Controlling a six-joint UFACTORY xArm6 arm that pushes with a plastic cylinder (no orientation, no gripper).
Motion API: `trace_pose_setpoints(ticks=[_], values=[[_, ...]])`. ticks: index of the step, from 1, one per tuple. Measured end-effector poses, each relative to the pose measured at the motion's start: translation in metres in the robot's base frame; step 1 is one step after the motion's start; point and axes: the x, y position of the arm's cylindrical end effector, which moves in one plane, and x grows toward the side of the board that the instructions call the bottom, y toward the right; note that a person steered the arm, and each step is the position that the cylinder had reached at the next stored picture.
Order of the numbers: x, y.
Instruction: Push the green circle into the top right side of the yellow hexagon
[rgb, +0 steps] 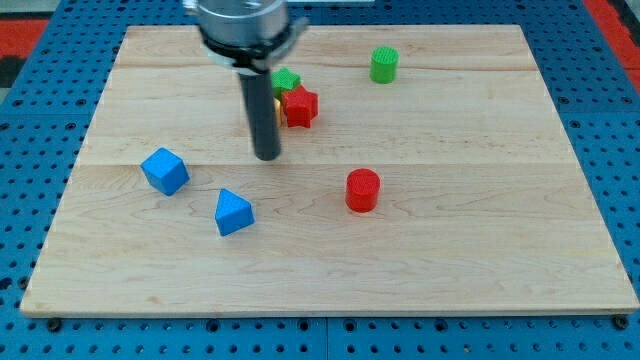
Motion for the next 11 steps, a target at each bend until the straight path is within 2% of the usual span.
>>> trace_pose_setpoints(ticks=[2,3,4,5,6,7,8,9,10,11], values=[[-0.069,0.001],[-0.011,0.030],[0.011,0.094],[-0.006,0.201],[-0.058,0.286],[-0.113,0.305],[-0.138,0.268],[-0.174,0.201],[-0.208,0.086],[-0.205,0.081]])
